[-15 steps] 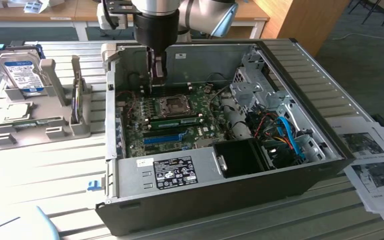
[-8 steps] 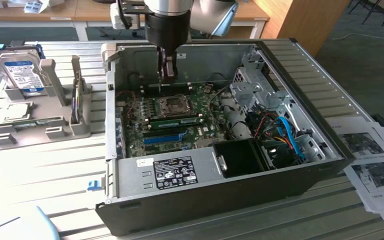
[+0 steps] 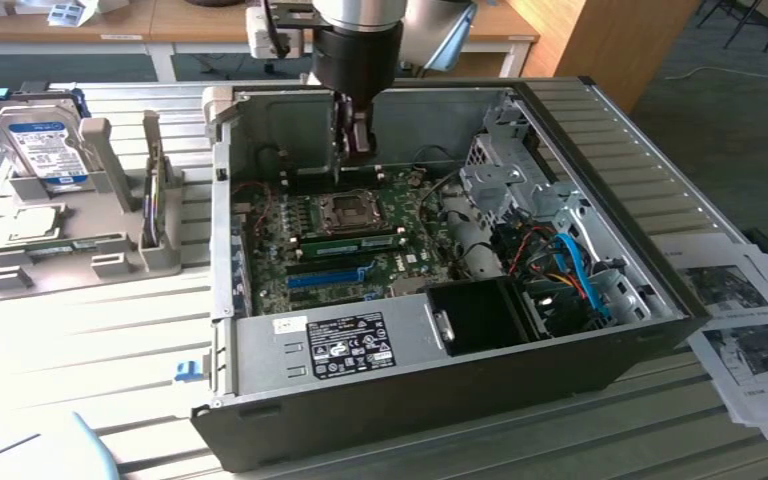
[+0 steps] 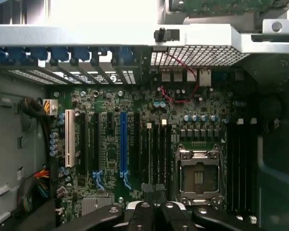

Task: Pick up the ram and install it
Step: 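Press down the ram until it locks into place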

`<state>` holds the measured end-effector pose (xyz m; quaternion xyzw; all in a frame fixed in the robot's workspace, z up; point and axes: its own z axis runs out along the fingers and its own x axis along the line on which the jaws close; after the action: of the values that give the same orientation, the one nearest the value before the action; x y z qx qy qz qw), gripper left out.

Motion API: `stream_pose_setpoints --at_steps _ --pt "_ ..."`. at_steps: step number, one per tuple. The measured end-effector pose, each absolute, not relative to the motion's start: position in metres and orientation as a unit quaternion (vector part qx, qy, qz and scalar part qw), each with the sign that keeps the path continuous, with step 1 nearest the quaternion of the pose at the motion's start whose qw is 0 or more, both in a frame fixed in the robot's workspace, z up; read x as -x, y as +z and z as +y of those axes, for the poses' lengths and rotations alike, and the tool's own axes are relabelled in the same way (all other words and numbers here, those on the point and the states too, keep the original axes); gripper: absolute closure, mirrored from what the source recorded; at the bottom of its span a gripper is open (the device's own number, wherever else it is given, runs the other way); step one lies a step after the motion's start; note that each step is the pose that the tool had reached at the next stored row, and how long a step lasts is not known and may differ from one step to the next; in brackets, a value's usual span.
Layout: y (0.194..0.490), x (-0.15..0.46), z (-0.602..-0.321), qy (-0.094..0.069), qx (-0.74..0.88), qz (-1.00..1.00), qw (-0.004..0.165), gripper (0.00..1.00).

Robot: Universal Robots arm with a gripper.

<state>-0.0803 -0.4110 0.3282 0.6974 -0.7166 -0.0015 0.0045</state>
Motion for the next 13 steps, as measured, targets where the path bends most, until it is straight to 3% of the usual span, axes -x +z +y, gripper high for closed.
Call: stream_pose_setpoints --at_steps 13 --pt "0.328 0.057 -0.411 -0.002 -0.697 -0.717 0.005 0.91"
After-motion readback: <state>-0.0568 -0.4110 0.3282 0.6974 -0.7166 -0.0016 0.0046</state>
